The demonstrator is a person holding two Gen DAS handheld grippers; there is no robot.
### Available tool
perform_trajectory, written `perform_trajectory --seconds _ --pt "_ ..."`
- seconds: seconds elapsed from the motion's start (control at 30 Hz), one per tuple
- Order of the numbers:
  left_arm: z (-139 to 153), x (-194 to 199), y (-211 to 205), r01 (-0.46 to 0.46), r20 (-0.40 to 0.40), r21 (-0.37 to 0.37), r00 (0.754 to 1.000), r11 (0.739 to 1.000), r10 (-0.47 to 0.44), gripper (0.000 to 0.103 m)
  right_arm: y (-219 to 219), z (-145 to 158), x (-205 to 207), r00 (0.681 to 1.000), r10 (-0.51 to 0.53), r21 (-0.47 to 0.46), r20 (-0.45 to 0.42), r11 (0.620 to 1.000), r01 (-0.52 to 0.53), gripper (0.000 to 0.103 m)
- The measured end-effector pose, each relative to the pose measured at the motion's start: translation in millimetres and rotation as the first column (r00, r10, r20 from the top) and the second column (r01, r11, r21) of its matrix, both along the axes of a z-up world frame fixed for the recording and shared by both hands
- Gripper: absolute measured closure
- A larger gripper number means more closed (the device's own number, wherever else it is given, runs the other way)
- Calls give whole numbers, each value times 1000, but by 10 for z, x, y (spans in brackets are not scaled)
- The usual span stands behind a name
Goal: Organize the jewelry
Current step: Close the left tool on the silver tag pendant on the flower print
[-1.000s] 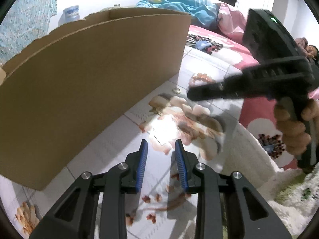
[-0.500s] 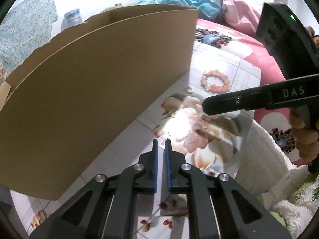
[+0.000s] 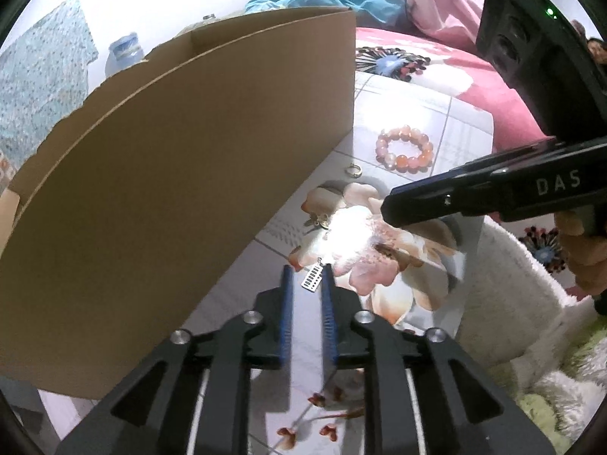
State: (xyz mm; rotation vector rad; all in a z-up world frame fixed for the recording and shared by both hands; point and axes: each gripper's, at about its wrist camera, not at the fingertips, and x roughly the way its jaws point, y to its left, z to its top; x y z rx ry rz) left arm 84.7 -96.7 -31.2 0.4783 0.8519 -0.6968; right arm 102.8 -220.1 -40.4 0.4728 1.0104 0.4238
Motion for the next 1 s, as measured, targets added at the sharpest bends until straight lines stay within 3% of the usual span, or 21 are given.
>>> perform_trajectory --seconds 0.17,0.47,0.6,0.83,1.0 --pt "13 57 2 12 -4 13 1000 1000 -12 76 -57 91 -37 1000 -1 3 1 1000 1 87" --pt "9 115 12 34 -74 -43 997 998 -37 76 -82 60 -18 1000 -9 8 -9 1000 10 87" --pt "3 116 -18 43 -67 -44 997 998 -46 76 -108 76 -8 1000 -10 11 -9 1000 10 87" --pt "10 68 -39 75 -75 -40 994 996 -78 84 -171 110 -8 1000 -17 19 -8 1000 17 87" --pt "6 17 -70 90 -71 -35 993 995 -93 96 -199 147 -21 1000 -15 20 -5 1000 16 87"
